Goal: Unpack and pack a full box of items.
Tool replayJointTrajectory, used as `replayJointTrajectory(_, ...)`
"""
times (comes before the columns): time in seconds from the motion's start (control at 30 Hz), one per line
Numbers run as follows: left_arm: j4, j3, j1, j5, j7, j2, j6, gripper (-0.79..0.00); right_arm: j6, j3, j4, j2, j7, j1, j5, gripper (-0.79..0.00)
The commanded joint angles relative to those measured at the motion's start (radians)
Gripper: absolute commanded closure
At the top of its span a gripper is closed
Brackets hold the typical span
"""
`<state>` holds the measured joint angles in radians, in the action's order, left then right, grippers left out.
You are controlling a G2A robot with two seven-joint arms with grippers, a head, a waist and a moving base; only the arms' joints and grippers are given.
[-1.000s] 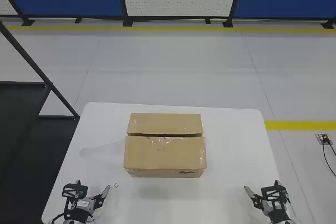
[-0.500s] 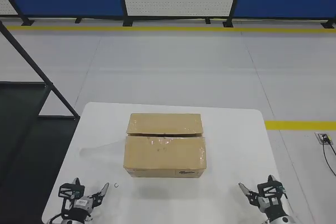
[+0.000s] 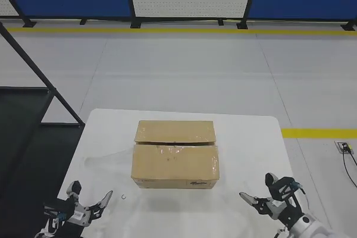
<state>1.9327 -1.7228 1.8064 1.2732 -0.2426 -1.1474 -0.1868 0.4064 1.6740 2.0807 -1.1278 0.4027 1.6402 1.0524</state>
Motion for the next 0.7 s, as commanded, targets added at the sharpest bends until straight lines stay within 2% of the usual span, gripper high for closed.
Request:
replayJointTrajectory(0.0,-0.001,0.001,-0.001,-0.001,0.003,0.0,0.005,-0.785,-0.004,0.0,-0.001,0.0,-0.004,0.001,0.006,-0.785)
replayJointTrajectory(0.27,-0.002,0.003,-0.002,-0.006,0.008,0.0,0.002,-0.785,-0.004,0.0,-0.001,0.0,-0.004,0.001,0.006,-0.785)
replayJointTrajectory(0.4,-0.002,0.015,-0.049,-0.043,0.071,-0.002,-0.002,-0.785,-0.028,-0.022,-0.019,-0.004,-0.032,-0.021,-0.066,-0.785)
replayJointTrajectory(0.53,-0.001,0.002,-0.1,-0.082,0.134,-0.001,-0.01,-0.785,0.0,-0.059,-0.035,-0.006,0.002,-0.079,-0.199,-0.785)
replayJointTrajectory(0.67,-0.001,-0.011,-0.144,-0.154,0.19,0.0,-0.048,-0.785,0.043,-0.087,-0.093,-0.004,0.099,-0.173,-0.379,-0.785)
